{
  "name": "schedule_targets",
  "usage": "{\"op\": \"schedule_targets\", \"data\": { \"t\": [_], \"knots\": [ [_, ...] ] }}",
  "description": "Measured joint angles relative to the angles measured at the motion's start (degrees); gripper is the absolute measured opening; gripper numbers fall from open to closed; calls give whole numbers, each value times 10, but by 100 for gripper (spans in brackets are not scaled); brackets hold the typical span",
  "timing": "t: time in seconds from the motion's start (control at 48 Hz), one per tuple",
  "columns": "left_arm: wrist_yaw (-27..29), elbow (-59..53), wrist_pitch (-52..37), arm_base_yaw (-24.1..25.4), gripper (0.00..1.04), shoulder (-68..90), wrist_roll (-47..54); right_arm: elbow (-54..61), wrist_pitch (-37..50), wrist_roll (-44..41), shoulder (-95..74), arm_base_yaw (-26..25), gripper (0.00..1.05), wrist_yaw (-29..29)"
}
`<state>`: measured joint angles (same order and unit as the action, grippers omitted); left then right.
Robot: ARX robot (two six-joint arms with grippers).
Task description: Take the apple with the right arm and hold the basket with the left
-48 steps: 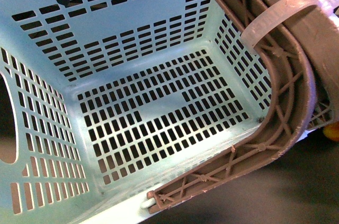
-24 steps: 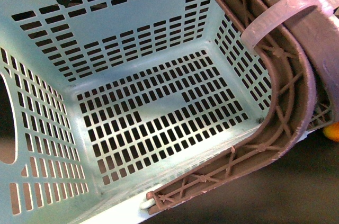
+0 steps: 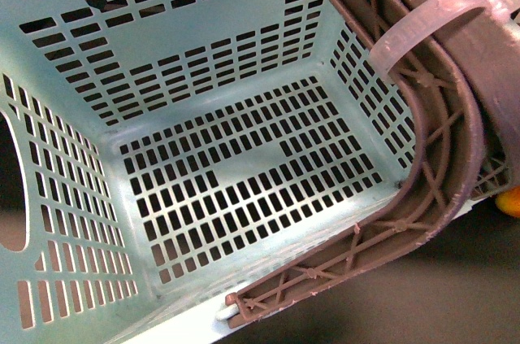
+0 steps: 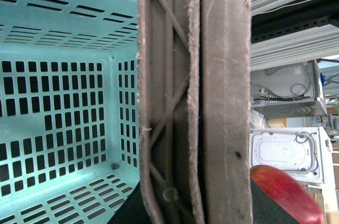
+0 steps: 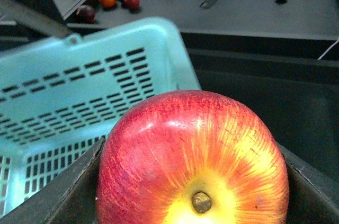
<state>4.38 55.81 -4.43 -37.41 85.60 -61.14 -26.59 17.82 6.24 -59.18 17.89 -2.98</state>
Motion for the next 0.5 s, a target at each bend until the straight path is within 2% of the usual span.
{"op": "schedule_targets", "data": {
  "t": [0.312,0.417,0.5],
  "knots": [
    [0,0,0,0,16,0,0,39,35,7,-56,64,80,-21],
    [0,0,0,0,16,0,0,39,43,9,-56,68,97,-21],
    [-1,0,0,0,16,0,1,39,44,11,-56,64,96,-24]
  ]
}}
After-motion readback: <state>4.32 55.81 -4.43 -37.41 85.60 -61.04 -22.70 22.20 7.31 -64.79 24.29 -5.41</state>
